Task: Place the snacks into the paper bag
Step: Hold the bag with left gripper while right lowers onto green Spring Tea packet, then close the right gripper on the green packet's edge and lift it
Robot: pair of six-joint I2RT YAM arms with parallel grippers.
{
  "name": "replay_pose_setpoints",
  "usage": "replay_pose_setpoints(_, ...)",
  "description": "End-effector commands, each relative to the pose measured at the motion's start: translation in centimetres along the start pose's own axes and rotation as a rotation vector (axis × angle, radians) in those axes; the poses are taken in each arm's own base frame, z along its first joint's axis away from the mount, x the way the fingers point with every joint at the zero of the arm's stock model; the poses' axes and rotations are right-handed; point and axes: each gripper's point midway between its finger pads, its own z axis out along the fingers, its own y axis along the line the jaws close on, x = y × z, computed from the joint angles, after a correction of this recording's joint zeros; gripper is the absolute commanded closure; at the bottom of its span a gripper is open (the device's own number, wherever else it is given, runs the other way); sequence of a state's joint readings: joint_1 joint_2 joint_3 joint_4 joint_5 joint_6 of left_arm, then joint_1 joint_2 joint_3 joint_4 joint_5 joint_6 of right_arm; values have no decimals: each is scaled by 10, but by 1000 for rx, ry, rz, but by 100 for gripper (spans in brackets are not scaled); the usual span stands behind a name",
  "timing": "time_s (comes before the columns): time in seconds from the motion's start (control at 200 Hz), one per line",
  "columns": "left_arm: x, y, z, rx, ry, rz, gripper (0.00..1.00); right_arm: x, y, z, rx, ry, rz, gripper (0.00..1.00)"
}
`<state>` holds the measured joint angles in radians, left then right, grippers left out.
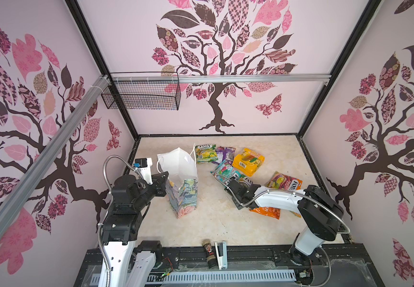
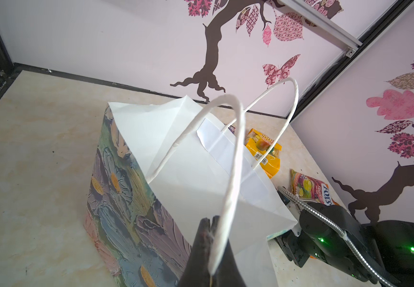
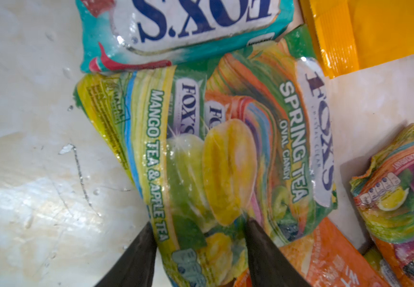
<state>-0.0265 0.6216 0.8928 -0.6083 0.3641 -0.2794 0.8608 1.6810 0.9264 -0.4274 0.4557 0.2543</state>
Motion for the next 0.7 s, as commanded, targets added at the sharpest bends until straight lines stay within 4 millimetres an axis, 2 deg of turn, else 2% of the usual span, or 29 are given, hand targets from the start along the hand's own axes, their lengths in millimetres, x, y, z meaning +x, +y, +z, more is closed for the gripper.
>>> replay_pose_setpoints(0.0,-9,-5,-1,31,-61,10,100,-3,3,2,8,5,11,49)
replay_pose_setpoints(0.06,-11,-6,-1,37,-73,5,100,-4,3,2,0,-5,19,56)
replay_pose_setpoints(0.365,-5,-1,0,11,-34,28,100,-2,10,3,-39,-13,33,79)
replay_pose_setpoints(0.69,-2,2,1,-2,-26,35,100,-4,8,-2,-49,-31,44,93)
